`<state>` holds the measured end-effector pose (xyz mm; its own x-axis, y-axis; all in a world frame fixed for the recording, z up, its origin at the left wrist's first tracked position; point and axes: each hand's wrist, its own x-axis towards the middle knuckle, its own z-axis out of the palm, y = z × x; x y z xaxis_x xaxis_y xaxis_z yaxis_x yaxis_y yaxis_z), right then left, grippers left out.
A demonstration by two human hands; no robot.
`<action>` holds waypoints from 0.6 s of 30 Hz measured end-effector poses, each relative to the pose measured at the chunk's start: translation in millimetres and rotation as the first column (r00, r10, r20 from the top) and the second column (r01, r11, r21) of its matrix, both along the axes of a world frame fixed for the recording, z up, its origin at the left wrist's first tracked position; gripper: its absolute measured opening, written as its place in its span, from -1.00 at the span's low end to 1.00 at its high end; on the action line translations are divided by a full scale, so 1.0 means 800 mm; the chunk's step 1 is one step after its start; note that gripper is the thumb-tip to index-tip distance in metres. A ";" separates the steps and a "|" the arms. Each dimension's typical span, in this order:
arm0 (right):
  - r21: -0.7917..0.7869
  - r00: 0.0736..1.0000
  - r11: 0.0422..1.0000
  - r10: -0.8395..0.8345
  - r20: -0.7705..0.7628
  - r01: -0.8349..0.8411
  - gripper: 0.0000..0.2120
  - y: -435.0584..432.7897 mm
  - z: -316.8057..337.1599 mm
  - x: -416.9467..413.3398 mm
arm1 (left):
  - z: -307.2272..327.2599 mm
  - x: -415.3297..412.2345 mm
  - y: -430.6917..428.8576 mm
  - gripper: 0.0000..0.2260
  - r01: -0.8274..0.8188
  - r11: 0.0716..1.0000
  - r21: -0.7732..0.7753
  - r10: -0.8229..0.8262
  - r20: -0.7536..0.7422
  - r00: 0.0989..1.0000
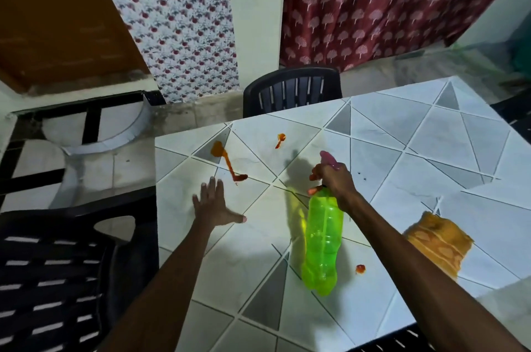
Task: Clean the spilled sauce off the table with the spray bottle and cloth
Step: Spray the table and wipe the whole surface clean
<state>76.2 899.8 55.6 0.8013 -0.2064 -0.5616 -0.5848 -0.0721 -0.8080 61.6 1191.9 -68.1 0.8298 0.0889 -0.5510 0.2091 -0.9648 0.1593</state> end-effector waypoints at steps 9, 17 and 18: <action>0.102 0.981 0.976 -0.191 -0.042 0.195 -0.59 0.013 -0.021 0.041 | -0.018 -0.007 0.006 0.25 0.020 1.000 -0.007 -0.020 0.062 0.998; 0.234 1.000 0.972 0.000 -0.018 0.005 -0.74 0.097 -0.017 0.043 | -0.017 -0.019 0.036 0.13 -0.024 0.996 -0.087 0.039 0.174 0.984; 0.232 0.999 0.972 0.034 -0.021 -0.029 -0.83 0.112 -0.018 0.043 | -0.017 -0.025 0.046 0.13 -0.052 0.995 -0.082 0.067 0.191 0.979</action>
